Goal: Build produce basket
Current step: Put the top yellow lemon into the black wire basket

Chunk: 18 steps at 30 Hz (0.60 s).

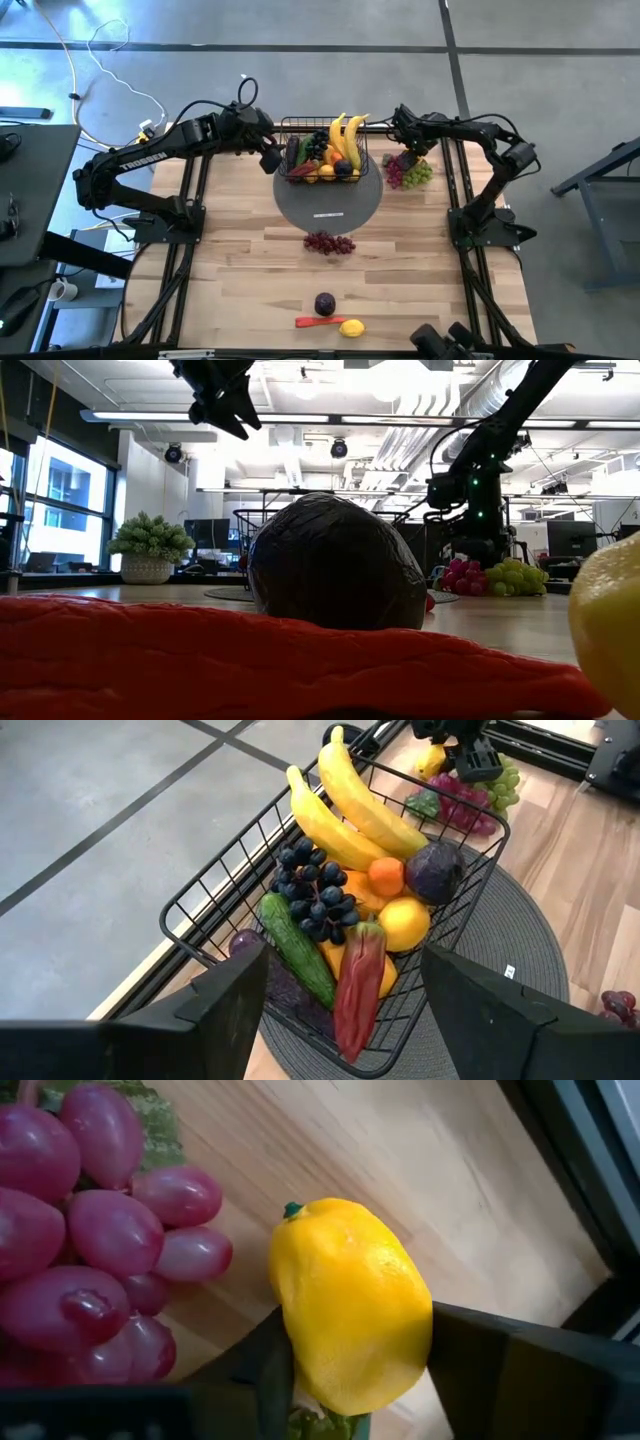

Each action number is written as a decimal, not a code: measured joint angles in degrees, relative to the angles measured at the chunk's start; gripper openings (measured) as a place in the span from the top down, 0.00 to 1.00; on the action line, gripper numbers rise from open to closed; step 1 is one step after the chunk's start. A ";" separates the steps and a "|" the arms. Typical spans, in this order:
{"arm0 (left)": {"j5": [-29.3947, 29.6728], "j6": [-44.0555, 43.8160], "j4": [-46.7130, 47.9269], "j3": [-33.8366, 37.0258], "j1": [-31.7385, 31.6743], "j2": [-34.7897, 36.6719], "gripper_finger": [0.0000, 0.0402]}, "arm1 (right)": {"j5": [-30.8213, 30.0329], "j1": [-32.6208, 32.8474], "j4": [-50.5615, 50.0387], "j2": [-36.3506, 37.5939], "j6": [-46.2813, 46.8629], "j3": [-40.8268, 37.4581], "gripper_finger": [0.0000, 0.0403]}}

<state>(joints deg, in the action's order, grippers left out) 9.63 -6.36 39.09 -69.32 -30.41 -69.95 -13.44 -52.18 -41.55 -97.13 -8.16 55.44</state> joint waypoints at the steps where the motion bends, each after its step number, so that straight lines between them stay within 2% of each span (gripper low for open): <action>1: 0.00 0.01 0.00 0.00 0.00 0.00 0.37 | -0.01 0.00 -0.37 0.01 0.86 0.00 0.62; 5: 0.00 -0.01 0.01 0.00 0.00 0.00 0.37 | 0.03 0.00 -2.15 0.75 4.50 0.00 0.68; 11: 0.00 -0.01 0.02 0.00 0.00 0.00 0.37 | 0.04 0.24 -2.76 6.15 11.53 0.00 0.66; 18: 0.00 0.10 0.02 0.00 0.00 0.00 0.37 | -0.02 1.38 -1.43 15.82 16.44 0.00 0.66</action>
<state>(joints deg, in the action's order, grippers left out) 9.63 -6.26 39.11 -69.32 -30.41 -69.95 -13.46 -50.81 -42.97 -81.31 8.28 55.44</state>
